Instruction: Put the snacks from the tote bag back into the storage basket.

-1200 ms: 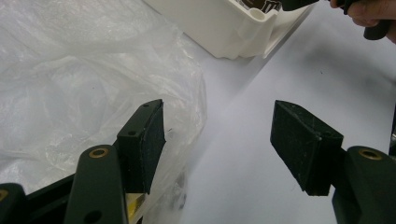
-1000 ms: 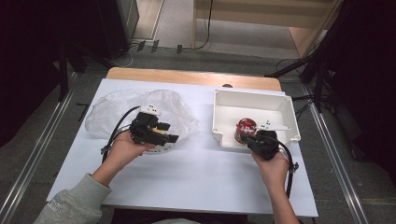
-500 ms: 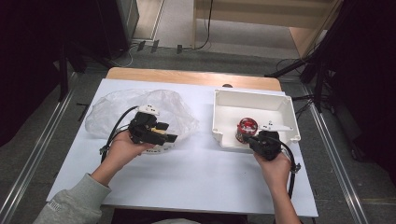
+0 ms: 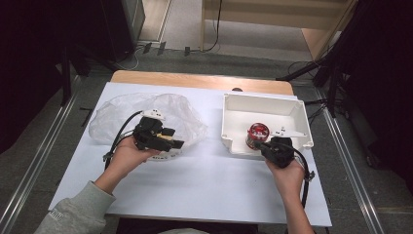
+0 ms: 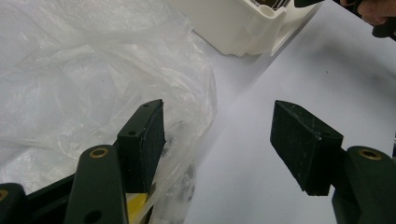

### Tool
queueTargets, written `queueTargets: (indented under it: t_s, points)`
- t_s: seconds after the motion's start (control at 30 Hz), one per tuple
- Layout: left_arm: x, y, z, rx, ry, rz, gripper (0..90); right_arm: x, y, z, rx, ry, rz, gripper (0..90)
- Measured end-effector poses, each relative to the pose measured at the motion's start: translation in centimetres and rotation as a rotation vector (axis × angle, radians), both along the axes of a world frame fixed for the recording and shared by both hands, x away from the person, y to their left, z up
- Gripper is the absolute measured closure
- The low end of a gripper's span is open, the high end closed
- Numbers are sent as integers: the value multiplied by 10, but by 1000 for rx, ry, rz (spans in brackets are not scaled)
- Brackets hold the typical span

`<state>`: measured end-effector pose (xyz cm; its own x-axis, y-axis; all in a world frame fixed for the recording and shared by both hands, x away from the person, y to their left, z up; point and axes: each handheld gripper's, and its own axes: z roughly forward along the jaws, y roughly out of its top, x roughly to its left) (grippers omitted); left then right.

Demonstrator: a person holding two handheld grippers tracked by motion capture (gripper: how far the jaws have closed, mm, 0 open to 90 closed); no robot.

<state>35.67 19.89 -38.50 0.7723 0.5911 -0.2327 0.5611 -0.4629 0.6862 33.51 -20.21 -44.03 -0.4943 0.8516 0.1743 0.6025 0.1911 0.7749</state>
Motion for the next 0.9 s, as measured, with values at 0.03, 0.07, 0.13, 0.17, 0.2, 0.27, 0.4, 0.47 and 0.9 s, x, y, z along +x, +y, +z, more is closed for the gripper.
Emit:
queueTargets:
  t_s: [0.03,0.07,0.13,0.17,0.2,0.27,0.4,0.47,0.9]
  points:
    - [0,0,0,0,0,-1,361,0,0,0,2,1,1,900]
    - [0,0,0,0,0,0,361,0,0,0,5,2,2,900]
    - [0,0,0,4,1,1,361,0,0,0,7,6,2,898]
    - [0,0,0,2,2,-1,361,0,2,0,4,5,9,898]
    - [0,0,0,7,0,-3,361,0,2,0,7,4,14,892]
    - [0,1,0,8,1,-5,361,-1,3,1,19,3,22,873]
    - [0,2,-1,8,5,-5,359,-3,5,3,44,-13,65,792]
    - [-1,3,-1,9,5,-3,358,-5,8,4,36,-23,81,748]
    - [-5,5,-3,6,13,-13,350,-13,19,13,79,-28,124,496]
